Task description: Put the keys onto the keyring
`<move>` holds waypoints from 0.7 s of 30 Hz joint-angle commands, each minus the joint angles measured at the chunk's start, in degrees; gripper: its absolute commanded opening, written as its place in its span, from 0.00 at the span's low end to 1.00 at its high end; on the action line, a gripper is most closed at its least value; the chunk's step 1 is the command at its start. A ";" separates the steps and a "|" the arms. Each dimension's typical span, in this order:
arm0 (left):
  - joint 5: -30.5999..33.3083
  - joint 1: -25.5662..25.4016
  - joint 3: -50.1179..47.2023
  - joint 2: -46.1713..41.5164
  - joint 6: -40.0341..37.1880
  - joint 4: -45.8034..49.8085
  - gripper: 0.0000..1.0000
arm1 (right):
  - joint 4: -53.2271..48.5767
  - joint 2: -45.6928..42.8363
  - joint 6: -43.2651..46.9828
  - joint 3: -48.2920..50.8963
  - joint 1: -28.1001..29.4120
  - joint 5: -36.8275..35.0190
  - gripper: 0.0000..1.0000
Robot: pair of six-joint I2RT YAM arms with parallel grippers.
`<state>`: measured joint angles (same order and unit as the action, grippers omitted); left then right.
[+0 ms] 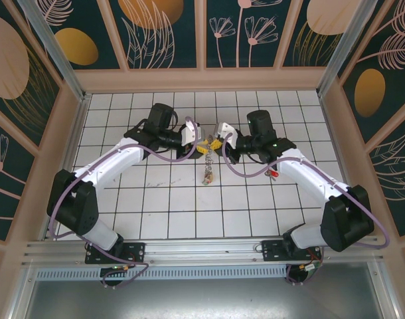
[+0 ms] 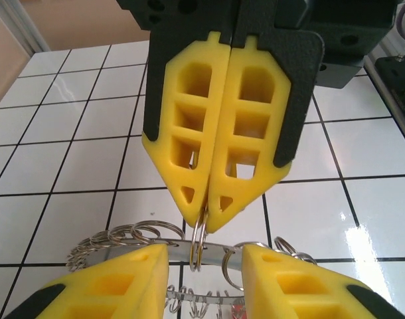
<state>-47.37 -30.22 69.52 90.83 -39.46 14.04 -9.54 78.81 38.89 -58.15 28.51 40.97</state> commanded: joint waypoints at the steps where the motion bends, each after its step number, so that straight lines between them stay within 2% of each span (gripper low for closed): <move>1: -0.15 -0.75 1.94 0.91 -1.14 0.86 0.34 | 0.33 0.13 1.27 -2.49 0.58 0.69 0.00; 6: 0.17 -0.98 2.20 1.32 -0.88 0.46 0.30 | 0.66 0.05 0.93 -2.61 0.84 1.49 0.00; 13: 1.02 -1.01 2.30 1.53 -1.69 1.63 0.00 | 1.18 -0.23 0.75 -2.20 0.84 1.09 0.00; 17: 0.33 -0.99 1.53 0.79 -1.81 1.09 0.00 | 2.00 -0.87 0.76 -0.67 0.67 -0.14 0.01; 21: -4.83 -0.43 -2.65 -1.14 5.02 -9.97 0.00 | 4.19 -0.72 -0.13 2.76 0.03 0.94 0.08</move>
<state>-47.29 -30.87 68.97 91.48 -38.61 12.23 -9.08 78.81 38.87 -57.28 28.71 39.94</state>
